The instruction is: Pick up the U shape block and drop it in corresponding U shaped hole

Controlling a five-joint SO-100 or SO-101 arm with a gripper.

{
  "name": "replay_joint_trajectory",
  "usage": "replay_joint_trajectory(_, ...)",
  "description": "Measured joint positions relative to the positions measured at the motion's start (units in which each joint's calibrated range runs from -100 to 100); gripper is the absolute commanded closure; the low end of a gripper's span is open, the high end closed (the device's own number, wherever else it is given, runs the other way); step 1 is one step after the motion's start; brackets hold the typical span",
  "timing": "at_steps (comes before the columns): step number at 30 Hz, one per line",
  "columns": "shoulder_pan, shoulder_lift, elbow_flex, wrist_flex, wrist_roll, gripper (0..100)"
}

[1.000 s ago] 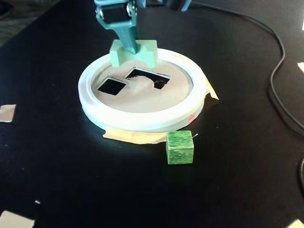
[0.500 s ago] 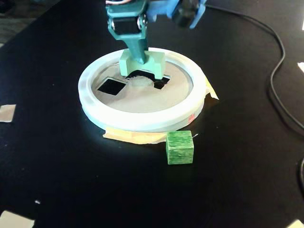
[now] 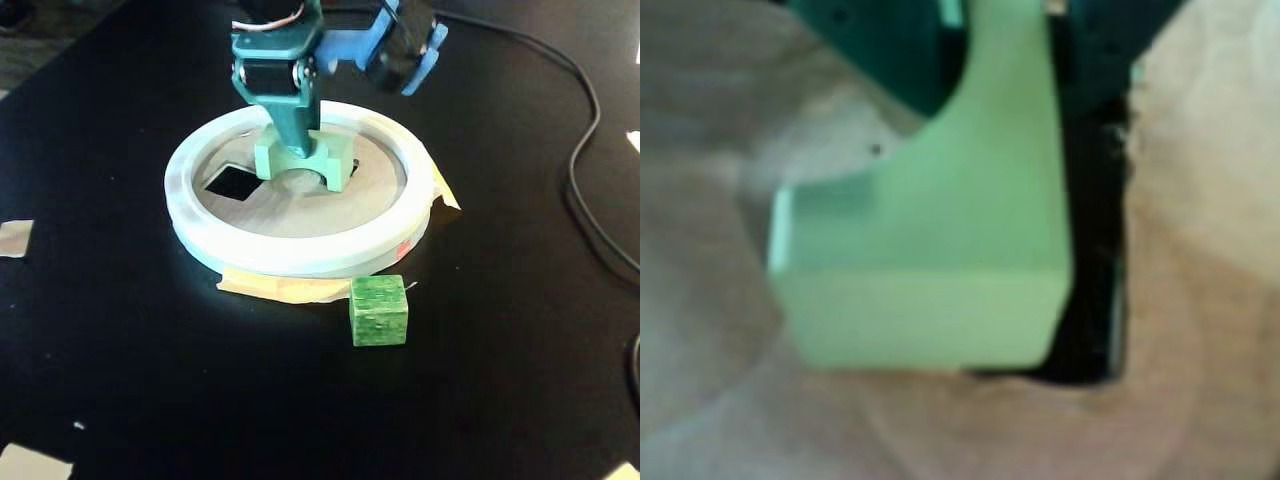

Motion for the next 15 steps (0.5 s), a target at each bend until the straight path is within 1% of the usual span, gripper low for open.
replay_joint_trajectory(15,-0.30,0.00,0.00,0.00,-0.54,94)
